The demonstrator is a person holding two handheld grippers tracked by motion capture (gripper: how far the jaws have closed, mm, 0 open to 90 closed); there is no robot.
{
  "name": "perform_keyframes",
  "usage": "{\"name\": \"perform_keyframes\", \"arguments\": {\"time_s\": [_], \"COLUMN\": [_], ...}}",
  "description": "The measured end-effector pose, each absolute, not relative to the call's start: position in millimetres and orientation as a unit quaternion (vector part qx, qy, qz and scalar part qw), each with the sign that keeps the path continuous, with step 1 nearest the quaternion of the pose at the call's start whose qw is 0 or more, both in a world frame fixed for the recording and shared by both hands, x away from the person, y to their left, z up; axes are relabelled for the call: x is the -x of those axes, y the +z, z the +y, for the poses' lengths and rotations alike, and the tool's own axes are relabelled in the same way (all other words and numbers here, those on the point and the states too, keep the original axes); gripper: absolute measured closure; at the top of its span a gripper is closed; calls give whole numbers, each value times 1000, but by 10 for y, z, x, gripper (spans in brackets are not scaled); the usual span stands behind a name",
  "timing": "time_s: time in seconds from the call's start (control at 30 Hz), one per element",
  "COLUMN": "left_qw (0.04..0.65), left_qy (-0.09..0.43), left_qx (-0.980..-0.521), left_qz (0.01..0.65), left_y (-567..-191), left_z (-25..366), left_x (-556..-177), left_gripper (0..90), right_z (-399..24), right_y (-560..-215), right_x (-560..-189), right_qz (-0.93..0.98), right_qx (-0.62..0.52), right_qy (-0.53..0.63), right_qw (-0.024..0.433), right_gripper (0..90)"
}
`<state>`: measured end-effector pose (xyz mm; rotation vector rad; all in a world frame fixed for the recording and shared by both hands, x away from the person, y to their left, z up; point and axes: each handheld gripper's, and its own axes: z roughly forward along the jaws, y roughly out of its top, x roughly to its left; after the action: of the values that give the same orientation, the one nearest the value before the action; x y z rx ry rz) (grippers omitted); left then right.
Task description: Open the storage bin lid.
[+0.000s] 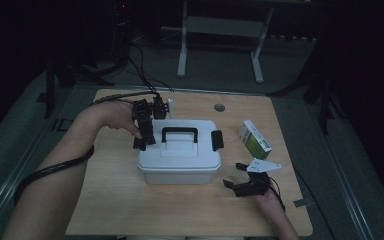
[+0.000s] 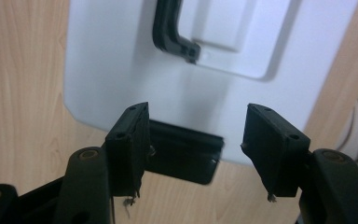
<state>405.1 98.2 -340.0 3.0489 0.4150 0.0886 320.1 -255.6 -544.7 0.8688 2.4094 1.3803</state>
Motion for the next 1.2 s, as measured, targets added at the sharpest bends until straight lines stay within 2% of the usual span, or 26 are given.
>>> {"name": "perform_keyframes", "arguments": {"time_s": [0.2, 0.37, 0.77, 1.2], "left_qw": [13, 32, 27, 31], "left_qy": [40, 34, 26, 2], "left_qx": [-992, -993, -996, -997], "left_qz": [118, 109, 83, 64], "left_y": [-3393, -3327, -3420, -3530], "left_z": [879, 771, 526, 403], "left_x": [-4146, -4228, -4326, -4381], "left_gripper": [413, 414, 414, 514], "right_z": [-2552, -2544, -2549, -2554], "right_y": [-5450, -5451, -5454, -5455], "right_x": [-3200, -3199, -3198, -3198], "right_qz": [823, 824, 825, 825], "right_qx": [-296, -297, -297, -295], "right_qy": [470, 468, 468, 469], "right_qw": [115, 115, 114, 112], "right_gripper": [123, 123, 123, 123]}}
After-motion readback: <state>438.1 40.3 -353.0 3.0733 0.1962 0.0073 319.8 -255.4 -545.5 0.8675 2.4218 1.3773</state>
